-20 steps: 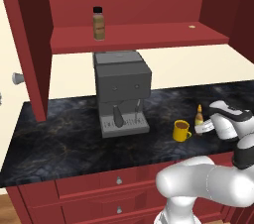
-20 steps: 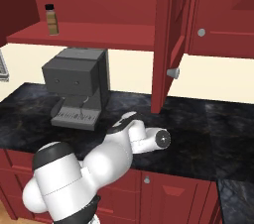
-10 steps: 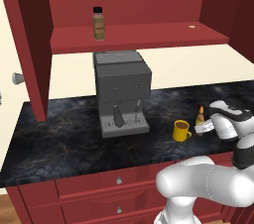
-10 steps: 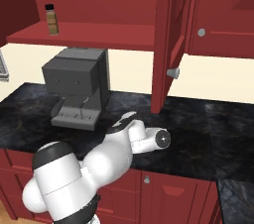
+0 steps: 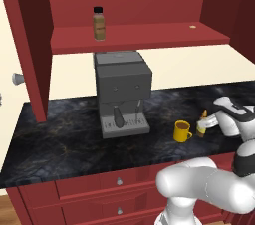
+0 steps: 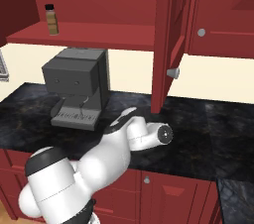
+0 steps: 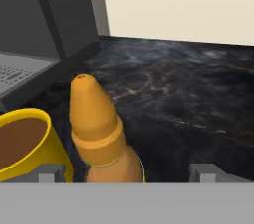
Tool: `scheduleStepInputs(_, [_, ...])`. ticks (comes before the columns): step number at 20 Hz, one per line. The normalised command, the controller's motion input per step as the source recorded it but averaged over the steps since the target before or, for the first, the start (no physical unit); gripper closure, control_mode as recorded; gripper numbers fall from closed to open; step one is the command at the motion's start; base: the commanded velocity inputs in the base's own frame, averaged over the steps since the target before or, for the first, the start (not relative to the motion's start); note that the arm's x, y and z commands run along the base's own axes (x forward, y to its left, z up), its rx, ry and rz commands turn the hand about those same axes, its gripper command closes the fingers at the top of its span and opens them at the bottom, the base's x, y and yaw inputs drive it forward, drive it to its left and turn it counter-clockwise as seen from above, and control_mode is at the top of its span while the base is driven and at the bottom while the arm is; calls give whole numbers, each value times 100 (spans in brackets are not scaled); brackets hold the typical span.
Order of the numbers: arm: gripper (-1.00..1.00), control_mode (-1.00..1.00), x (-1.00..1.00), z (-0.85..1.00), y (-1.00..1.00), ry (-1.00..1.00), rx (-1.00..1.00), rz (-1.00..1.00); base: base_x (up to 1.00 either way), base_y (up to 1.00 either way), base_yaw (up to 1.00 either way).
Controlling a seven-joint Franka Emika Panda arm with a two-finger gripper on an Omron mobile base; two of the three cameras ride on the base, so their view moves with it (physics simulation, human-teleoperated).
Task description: Pick the cinnamon and honey bottle from the cabinet and place them next to the mug.
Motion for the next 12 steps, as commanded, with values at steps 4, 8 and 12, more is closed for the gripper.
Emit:
scheduleStepInputs(4, [-100,-100,0,58,0,-4,2,0,0,0,0])
scheduleStepInputs(8, [-100,-100,0,44,4,0,0,0,0,0,0])
scheduleStepInputs(12, [-100,-100,-3,64,7,0,0,0,0,0,0])
